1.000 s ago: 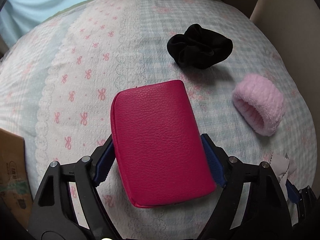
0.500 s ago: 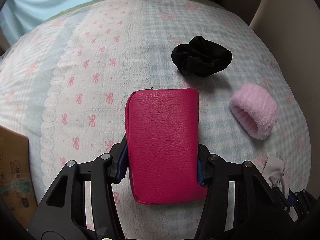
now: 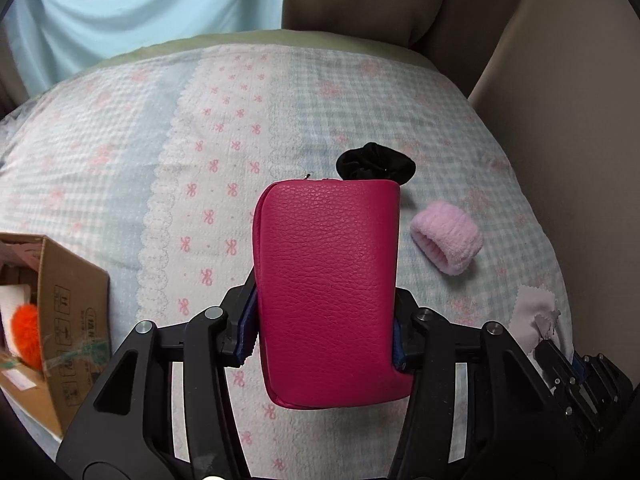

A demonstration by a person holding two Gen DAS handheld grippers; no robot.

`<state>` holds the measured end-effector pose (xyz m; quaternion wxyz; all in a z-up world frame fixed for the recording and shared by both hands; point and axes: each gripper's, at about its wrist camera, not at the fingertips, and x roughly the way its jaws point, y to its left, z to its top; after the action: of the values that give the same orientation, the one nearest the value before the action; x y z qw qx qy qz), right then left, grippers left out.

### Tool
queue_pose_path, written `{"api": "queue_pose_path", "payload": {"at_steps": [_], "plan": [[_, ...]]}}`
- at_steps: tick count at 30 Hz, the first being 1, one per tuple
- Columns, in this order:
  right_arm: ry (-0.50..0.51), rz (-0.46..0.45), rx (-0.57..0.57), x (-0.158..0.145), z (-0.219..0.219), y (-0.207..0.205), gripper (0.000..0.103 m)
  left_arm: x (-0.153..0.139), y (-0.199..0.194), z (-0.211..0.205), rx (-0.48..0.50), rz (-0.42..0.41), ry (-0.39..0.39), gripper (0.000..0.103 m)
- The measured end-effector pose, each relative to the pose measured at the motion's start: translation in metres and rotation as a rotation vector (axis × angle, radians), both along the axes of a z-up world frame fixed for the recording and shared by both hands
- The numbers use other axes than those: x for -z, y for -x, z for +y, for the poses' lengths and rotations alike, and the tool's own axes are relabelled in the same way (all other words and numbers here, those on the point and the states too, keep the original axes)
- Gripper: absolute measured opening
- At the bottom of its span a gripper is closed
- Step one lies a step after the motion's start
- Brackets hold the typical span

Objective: Organize soft objects
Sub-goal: 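Carry the magenta pouch and grey cloth into the box and open both grippers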

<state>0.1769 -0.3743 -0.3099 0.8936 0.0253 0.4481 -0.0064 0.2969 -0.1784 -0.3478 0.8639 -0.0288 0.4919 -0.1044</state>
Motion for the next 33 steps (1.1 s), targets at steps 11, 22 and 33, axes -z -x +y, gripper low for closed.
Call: {"api": "queue_pose_path", "payload": {"at_steps": [11,22,33], "plan": [[0.024,-0.087,0.005,-0.141,0.068,0.014,0.009,-0.131,0.053,0.091,-0.011,-0.081,0.047,0.046],[-0.027,-0.075,-0.022,-0.207,0.2,0.014,0.009,-0.194,0.099,0.241,-0.068,-0.082,-0.035,0.046],[-0.062,-0.034,-0.128,-0.209,0.337,-0.013,0.009,-0.176,0.109,0.364,-0.081,-0.007,-0.087,0.046]]}}
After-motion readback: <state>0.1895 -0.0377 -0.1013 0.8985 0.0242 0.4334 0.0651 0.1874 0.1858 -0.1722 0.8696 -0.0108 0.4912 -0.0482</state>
